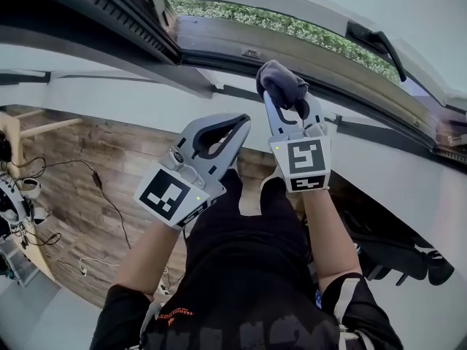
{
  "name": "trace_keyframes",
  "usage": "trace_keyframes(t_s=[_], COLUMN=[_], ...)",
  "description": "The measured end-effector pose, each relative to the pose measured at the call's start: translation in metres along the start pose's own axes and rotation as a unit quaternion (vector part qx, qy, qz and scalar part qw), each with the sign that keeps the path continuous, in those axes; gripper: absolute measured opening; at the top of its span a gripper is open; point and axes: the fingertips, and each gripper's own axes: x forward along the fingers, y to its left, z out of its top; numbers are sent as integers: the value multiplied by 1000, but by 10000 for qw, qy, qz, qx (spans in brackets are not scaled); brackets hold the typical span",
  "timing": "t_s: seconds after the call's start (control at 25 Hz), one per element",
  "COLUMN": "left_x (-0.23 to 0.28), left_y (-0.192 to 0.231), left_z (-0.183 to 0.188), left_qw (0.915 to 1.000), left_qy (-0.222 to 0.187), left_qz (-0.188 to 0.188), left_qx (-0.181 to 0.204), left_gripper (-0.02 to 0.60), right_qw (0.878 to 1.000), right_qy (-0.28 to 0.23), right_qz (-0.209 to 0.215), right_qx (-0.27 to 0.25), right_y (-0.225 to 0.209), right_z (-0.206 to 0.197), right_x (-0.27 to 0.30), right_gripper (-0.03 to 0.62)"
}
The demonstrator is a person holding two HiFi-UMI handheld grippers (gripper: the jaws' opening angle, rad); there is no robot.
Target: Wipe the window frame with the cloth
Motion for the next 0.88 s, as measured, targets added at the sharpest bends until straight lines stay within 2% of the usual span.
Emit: trace_keyframes(t_s=[0.2, 0.4, 0.88], left_x=[-16, -43, -113], left_y=[8, 27, 50], left_z=[21, 62, 135], left_qw=[9997, 9969, 9858], left_qy=[-175, -583, -1252], left_qz=[130, 393, 808], left_qx=[84, 357, 768], left_gripper=[20, 20, 20], right_qw=[9995, 9945, 9694], right_qy=[-274, -930, -2167], right_qz=[168, 476, 1011], right_qx=[75, -100, -548], right_y=[8, 30, 97], right_z=[32, 104, 255], right_x=[-14, -22, -43], right_gripper=[112, 112, 112])
